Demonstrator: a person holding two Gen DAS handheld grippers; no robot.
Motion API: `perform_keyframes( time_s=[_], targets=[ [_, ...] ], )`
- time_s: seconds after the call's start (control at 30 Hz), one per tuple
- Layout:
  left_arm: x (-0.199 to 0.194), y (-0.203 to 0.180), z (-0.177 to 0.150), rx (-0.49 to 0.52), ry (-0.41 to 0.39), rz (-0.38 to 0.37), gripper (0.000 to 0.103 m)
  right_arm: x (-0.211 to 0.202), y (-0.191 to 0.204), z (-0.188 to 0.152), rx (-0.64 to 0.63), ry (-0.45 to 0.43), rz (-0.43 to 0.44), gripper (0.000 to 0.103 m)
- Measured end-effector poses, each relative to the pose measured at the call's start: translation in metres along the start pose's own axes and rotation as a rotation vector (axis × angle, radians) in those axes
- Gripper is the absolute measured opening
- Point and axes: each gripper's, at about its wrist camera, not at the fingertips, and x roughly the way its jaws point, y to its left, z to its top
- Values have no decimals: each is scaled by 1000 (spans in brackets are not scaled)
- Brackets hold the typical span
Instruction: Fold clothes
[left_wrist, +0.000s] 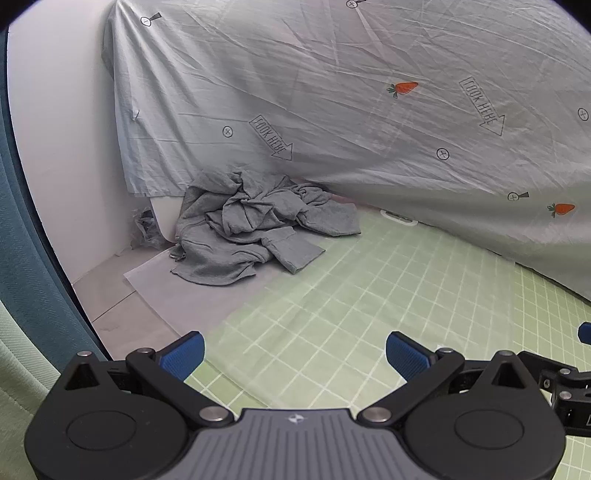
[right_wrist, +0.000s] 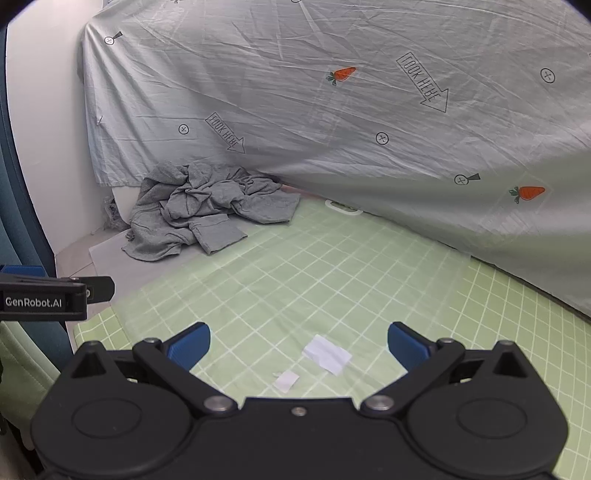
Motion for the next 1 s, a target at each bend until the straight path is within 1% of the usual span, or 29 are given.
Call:
perform_keyframes(
  time_s=[0.1, 0.37, 1.0],
  targets=[
    [-1, -5, 1, 0, 0, -8, 103, 0, 0, 1, 0, 1, -2, 103],
    [3, 7, -2, 2, 6, -27, 103, -1, 1, 2, 1, 5, -6, 103],
    [2, 3, 0, -7, 25, -25, 103, -1, -4, 1, 22, -5, -23, 103]
  ],
)
